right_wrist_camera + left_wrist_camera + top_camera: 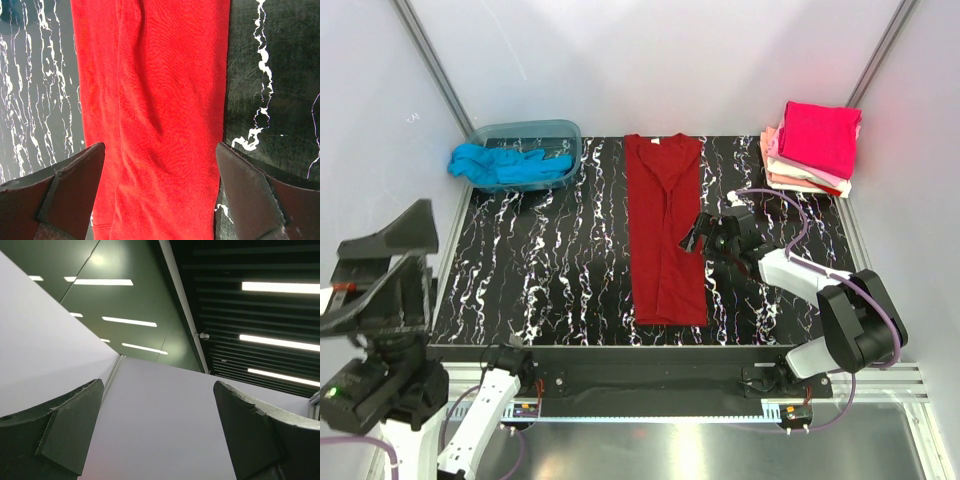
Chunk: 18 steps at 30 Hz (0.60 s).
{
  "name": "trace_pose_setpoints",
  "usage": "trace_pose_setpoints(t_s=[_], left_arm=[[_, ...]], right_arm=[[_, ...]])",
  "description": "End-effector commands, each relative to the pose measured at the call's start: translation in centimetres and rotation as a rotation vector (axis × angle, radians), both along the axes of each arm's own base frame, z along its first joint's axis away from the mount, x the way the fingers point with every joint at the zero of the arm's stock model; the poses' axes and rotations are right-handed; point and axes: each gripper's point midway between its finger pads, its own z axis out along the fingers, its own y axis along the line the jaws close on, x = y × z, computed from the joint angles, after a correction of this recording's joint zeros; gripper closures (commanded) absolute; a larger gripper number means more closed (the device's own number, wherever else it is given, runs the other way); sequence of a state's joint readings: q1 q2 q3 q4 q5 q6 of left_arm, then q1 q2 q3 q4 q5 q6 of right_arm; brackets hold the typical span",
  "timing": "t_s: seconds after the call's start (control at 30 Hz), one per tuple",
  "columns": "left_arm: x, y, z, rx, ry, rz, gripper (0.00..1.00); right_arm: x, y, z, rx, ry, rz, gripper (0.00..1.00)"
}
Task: Fold and stack the t-shirts
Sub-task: Fold the tshirt
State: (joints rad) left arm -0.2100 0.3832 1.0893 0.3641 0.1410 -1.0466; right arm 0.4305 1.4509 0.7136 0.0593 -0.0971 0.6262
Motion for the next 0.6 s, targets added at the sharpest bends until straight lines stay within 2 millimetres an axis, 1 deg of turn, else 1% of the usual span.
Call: trace_pose_setpoints(t_s=[0.0, 0.07, 0.17, 0.2, 0.27, 0.33, 0.37, 0.4, 0.43, 0.57], left_arm=[[-3.5, 1.3, 1.1, -0.039, -0.134, 0.045, 0.01], [-2.8, 0.5, 1.1, -0.001, -0.103, 0.024, 0.01], [-3.0, 0.2, 1.1, 0.030, -0.119, 0.041, 0.01], [-3.3, 0.2, 1.1, 0.044, -0.139, 0.064, 0.01], [-4.0, -0.4, 1.2, 0.098, -0.164, 0.075, 0.01], [-3.6, -1.2, 1.2, 0.155, -0.151, 0.079, 0.01], [-4.0, -1.3, 1.5, 0.175, -0.144, 0.079, 0.01], [-3.9, -1.5, 1.5, 0.195, -0.143, 0.093, 0.01], [-3.5, -1.8, 1.5, 0.218, -0.135, 0.097, 0.01], [-4.0, -2.0, 1.6, 0.248, -0.161, 0.130, 0.01]], right_arm=[[1.0, 0.7, 2.1, 0.031, -0.065, 0.008, 0.00], [1.0, 0.7, 2.0, 0.030, -0.062, 0.004, 0.00], [1.1, 0.7, 2.0, 0.029, -0.064, 0.005, 0.00], [1.1, 0.7, 1.9, 0.026, -0.059, 0.004, 0.00], [1.1, 0.8, 1.7, 0.024, -0.050, 0.006, 0.00], [1.2, 0.7, 1.8, 0.024, -0.051, 0.004, 0.00], [1.1, 0.7, 1.7, 0.023, -0.050, 0.005, 0.00], [1.1, 0.7, 1.7, 0.023, -0.050, 0.005, 0.00], [1.1, 0.7, 1.7, 0.022, -0.049, 0.003, 0.00], [1.1, 0.8, 1.8, 0.023, -0.052, 0.007, 0.00]])
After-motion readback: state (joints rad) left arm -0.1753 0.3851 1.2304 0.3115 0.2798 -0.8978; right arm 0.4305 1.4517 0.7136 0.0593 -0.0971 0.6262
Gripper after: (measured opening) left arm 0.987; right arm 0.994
